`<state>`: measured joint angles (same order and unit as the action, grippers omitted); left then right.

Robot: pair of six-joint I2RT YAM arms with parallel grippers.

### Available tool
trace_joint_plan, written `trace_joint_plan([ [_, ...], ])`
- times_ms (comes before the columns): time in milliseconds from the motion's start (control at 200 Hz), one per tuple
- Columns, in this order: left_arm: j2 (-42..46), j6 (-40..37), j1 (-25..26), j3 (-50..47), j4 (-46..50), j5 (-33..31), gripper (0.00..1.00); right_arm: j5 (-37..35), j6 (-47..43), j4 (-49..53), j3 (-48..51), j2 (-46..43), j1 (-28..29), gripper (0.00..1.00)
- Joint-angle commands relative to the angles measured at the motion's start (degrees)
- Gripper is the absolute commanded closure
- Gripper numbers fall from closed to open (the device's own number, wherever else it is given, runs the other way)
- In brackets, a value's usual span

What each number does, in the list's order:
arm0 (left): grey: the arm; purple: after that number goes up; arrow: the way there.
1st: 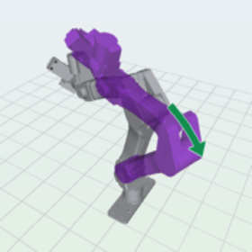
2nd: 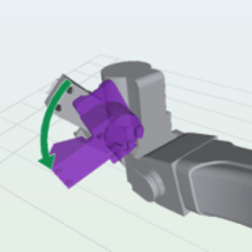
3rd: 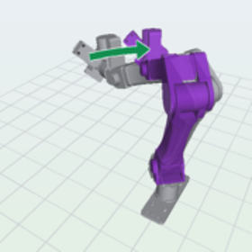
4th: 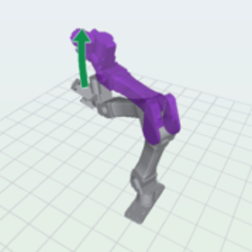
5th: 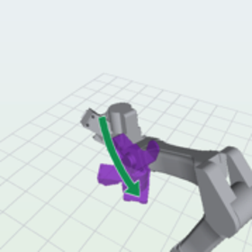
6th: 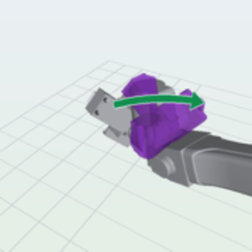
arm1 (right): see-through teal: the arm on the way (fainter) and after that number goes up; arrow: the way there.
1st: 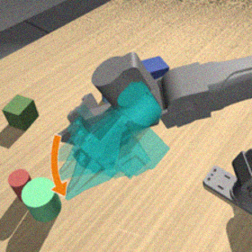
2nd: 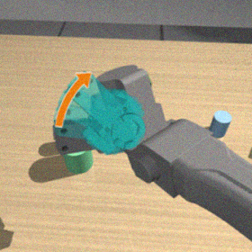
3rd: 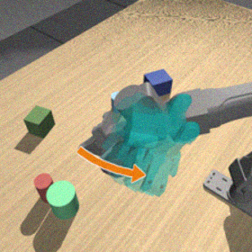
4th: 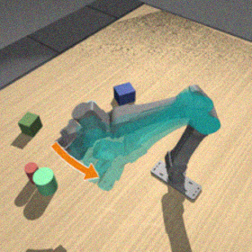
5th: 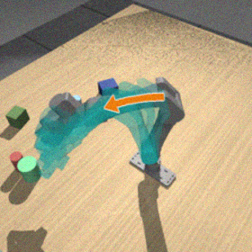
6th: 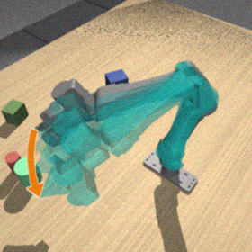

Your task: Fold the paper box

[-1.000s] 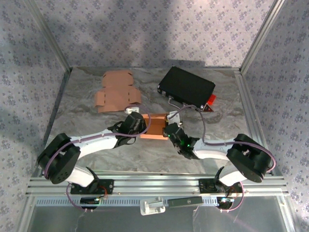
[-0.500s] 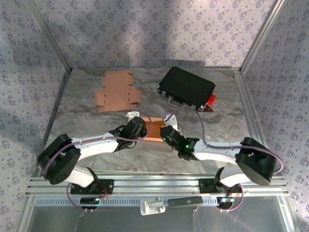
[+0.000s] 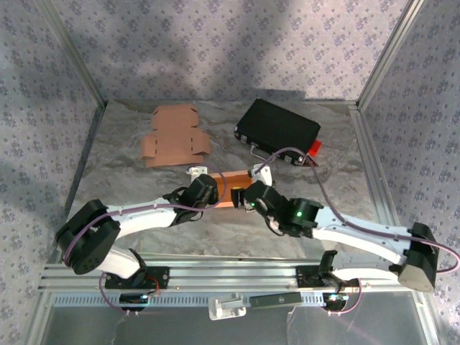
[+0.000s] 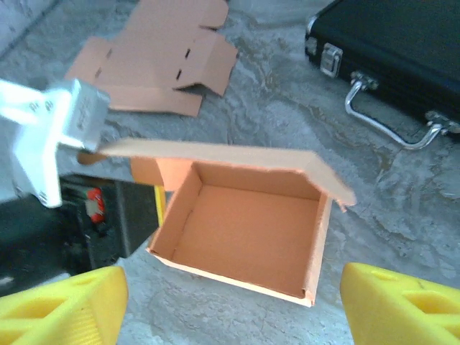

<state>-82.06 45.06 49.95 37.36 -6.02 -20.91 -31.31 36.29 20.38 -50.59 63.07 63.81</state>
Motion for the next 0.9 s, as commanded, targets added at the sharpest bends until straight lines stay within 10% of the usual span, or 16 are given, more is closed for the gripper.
trace_joint_plan([
  [0, -0.1, -0.4, 0.4, 0.5, 2.8, 0.2, 0.95, -2.9, 4.4, 11.0, -5.9, -4.5, -2.0, 0.18],
  [335, -0.1, -0.9, 0.7, 2.1, 4.3, 0.2, 0.96, 36.6, 9.2, 12.2, -16.1, 5.2, -41.6, 0.22],
  [895, 2.7, -1.1, 0.7, 6.4, 8.0, 0.8, 0.96, 52.2, 17.3, 15.5, -22.5, 26.7, -40.3, 0.27],
])
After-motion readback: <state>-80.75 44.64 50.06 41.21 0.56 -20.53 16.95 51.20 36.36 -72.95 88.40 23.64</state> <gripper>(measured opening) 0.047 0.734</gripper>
